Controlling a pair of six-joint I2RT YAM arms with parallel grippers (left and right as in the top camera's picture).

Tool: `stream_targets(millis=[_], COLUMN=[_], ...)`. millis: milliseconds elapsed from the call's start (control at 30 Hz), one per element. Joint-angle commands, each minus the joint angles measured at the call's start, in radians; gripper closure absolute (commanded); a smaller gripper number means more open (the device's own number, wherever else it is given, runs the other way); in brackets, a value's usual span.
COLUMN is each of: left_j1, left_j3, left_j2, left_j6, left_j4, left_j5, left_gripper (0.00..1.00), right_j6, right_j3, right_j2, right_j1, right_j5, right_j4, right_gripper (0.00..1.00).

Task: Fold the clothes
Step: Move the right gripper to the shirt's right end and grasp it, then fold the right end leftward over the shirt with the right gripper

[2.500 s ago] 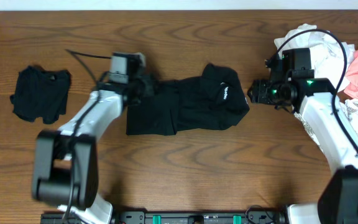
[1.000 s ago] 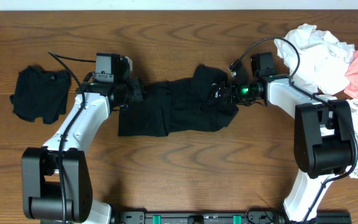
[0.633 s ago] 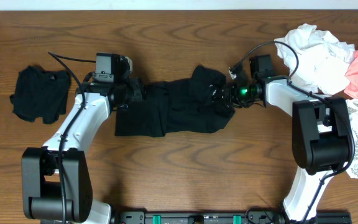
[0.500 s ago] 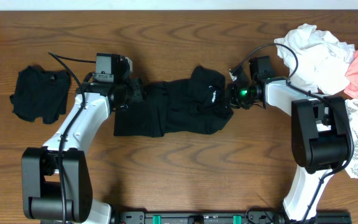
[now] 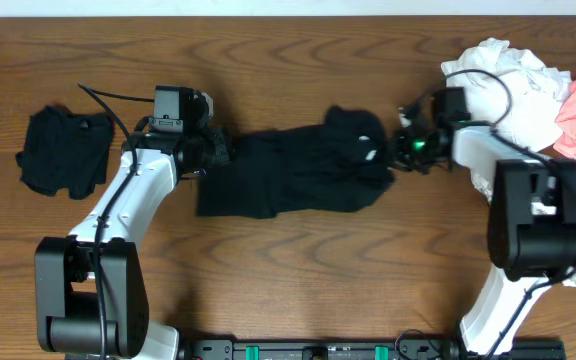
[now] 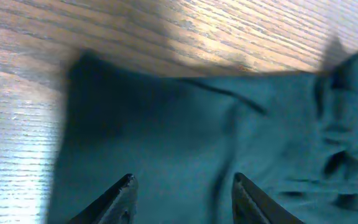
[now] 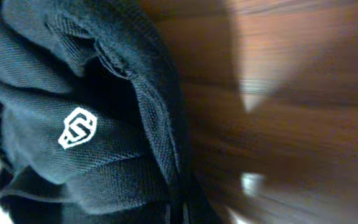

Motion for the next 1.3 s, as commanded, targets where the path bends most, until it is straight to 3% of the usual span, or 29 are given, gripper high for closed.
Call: stream_targets(millis=[0,400,600,1033,1100,1267], left_j1=[0.001,0.001,0.001,0.001,0.001,0.001], left_j3=[0.011,0.011,0.011,0.011,0.011,0.011], left_j2=[0.000,0.000,0.000,0.000,0.000,0.000], left_j6=[0.024,0.024,0.024,0.024,0.024,0.024], left_j4=[-0.006,-0.013,-0.014,-0.035,-0.040,-0.049], left_j5=[-0.005,-0.005,-0.005,-0.005,-0.006,-0.005], left_gripper=[0.51,0.51,0.51,0.50,0.42,0.41], right_j6=[-0.092,-0.197,-0.222,-0.174,-0.140,-0.063], right_j3=[0.058,0.309,0.384,0.403,0.403,0.403], right_j2=[-0.080,-0.145,-0.145,-0.145,-0.145,-0.145], right_j1=[-0.058,-0.166,-0.147,0.178,0.244,0.382], right_j5=[0.131,0.252,0.251,0.275,0.297,0.340], right_j4=[-0.061,-0.343,-0.425,-0.431,-0.412,-0.354], right_gripper=[0.99,0.99,0.99,0.99,0.99,0.99])
